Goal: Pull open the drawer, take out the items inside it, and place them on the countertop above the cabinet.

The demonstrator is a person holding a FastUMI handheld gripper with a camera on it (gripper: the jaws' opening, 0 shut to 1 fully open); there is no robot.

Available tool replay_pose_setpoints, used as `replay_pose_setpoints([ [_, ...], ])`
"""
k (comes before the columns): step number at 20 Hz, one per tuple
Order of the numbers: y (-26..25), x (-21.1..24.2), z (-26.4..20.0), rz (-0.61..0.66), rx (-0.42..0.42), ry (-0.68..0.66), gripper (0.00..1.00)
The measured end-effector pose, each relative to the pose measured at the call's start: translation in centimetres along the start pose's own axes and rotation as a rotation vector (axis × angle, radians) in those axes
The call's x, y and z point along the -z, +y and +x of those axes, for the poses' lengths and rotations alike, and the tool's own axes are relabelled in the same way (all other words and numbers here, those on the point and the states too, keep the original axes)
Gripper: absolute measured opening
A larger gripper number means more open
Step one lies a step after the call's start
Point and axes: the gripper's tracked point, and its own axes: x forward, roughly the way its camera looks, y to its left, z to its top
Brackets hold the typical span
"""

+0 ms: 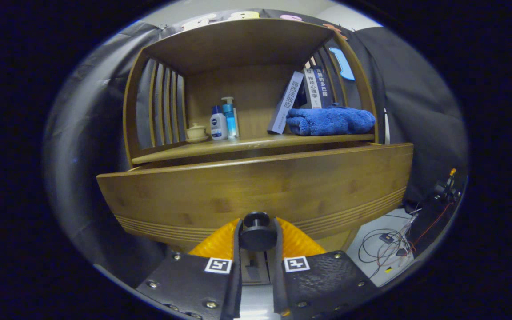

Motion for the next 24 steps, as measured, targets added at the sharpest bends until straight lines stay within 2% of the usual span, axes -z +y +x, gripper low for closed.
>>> replay_pose_setpoints([
  [4,-0.4,1.4,-3.9,0.045,0.017,0.009,0.29],
  [6,-0.1,2.0,-5.3,0.027,0.014,0.001,0.28],
  [8,-0.2,2.4,-5.8,-0.01,0.017,0.021,0.28],
  [11,0.1,2.3,-5.8,0.016,0.004,0.034,0.28],
  [14,-0.3,3.6,-6.2,-0.009,-0.003,0.134,0.56],
  [19,-2.0,-1.4,-7.8,0.033,0.041,0.137,1.0],
  [24,-4.5,-7.9,-8.6,-0.007,0.046,0.159,1.0],
])
